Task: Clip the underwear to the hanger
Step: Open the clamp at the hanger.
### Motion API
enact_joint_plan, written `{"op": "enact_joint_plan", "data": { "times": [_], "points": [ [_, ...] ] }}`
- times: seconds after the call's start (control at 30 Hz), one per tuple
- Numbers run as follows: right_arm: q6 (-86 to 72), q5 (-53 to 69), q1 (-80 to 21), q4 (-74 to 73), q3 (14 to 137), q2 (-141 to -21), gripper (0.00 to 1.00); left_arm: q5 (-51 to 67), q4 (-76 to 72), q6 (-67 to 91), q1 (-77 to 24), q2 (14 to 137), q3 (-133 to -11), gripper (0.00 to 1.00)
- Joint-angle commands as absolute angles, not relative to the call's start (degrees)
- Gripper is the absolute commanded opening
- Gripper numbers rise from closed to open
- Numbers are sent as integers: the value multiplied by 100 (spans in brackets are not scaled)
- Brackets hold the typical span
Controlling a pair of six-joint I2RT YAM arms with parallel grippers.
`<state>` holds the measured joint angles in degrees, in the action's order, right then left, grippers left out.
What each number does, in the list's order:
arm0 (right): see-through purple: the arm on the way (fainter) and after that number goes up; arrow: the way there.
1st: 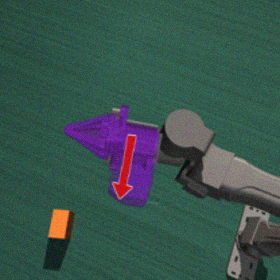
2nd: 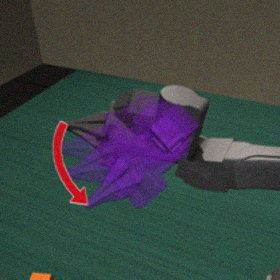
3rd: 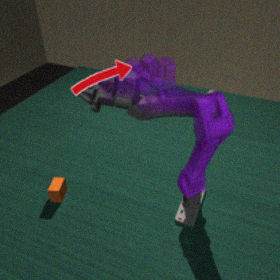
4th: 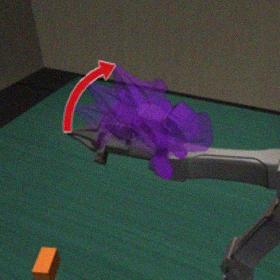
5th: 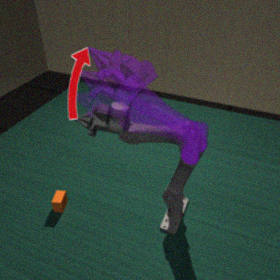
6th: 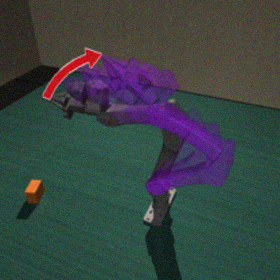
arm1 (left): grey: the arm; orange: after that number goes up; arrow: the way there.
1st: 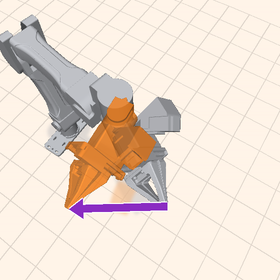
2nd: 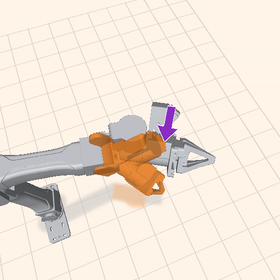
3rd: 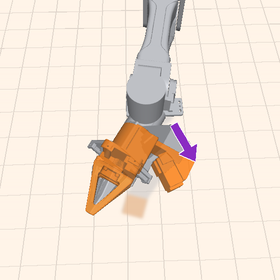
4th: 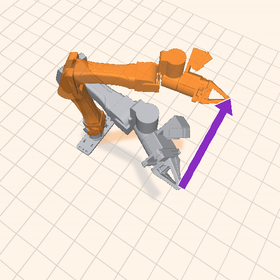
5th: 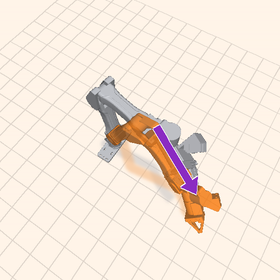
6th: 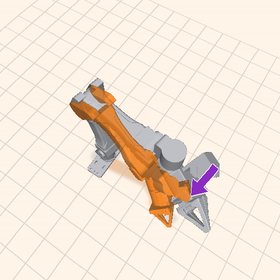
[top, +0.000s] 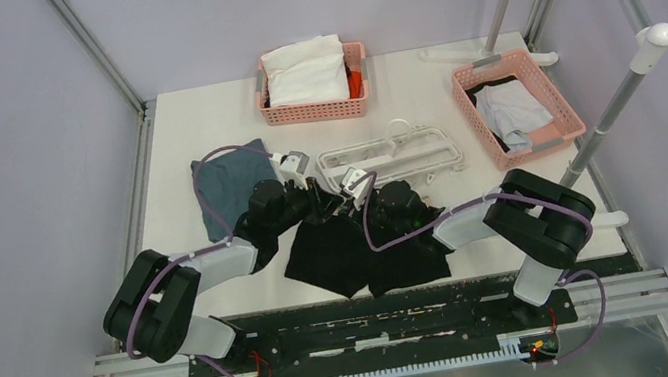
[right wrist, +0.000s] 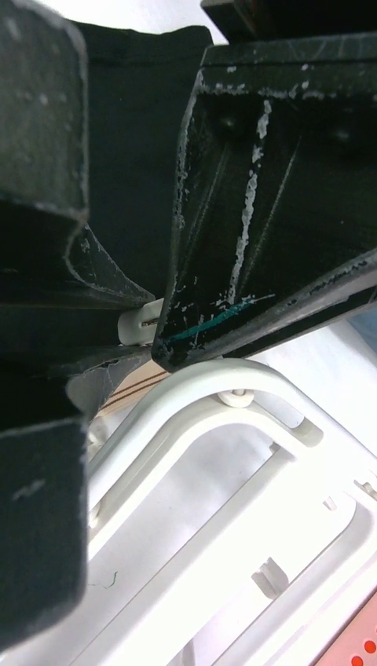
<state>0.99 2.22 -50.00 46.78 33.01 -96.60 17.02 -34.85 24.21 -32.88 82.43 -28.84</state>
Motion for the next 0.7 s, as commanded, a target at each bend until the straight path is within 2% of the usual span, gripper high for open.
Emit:
{"op": "enact_joint_plan", "data": {
  "times": [0.0,0.3,0.67],
  "points": [
    [-141,474,-5019,5405,3289,-9689,21,1776,-3965,2695,-3290,8085,-3004,3],
    [-835,436,-5019,6174,3128,-9767,1,1848,-3986,2830,-3262,8204,-3071,3],
    [-1595,253,-5155,6151,3230,-9632,0,1903,-4122,2830,-3245,8181,-3014,16]
  ]
}}
